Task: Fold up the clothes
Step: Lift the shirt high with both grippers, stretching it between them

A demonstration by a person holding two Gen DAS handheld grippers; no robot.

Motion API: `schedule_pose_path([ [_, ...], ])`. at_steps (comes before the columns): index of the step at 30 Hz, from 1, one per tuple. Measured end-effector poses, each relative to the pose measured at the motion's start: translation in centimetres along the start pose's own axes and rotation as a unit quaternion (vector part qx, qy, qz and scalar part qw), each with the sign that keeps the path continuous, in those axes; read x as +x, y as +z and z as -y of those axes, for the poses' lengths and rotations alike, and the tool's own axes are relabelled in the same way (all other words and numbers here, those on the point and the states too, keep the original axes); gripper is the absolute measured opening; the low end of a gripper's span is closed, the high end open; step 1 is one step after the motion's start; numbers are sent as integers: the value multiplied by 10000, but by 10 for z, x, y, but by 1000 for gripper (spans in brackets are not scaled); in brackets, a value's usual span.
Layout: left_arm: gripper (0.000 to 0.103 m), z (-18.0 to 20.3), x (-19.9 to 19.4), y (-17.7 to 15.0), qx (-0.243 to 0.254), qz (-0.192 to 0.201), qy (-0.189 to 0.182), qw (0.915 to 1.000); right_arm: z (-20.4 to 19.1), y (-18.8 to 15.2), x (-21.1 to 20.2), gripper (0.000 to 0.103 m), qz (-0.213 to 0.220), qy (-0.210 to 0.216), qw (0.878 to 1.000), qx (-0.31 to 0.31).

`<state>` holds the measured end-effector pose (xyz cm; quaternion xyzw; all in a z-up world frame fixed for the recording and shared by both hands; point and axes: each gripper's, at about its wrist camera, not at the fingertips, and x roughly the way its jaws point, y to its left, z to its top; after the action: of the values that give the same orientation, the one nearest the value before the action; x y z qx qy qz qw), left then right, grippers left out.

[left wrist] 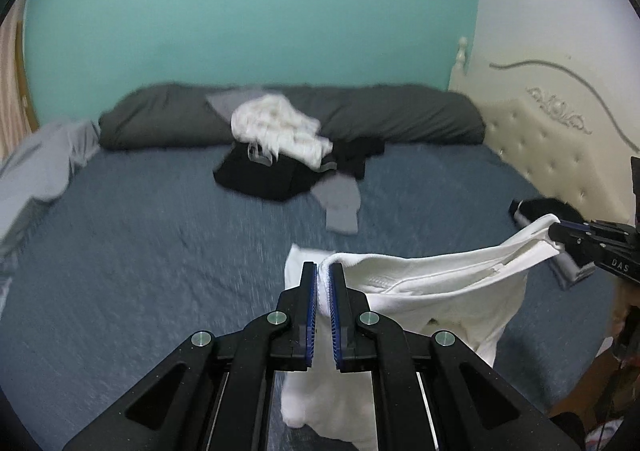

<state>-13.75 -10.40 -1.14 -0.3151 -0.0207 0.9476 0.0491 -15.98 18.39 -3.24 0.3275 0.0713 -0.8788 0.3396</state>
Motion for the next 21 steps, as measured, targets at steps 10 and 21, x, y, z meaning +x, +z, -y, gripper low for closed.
schedule_pose_path([
  [10,6,25,-106,91,291,914,123,9953,-22,85,-109,6,890,-147,9952,-385],
  [21,5,46,-233,189,672,1877,429,9790,-59,173,-234,6,1864,-262,9778,-918],
])
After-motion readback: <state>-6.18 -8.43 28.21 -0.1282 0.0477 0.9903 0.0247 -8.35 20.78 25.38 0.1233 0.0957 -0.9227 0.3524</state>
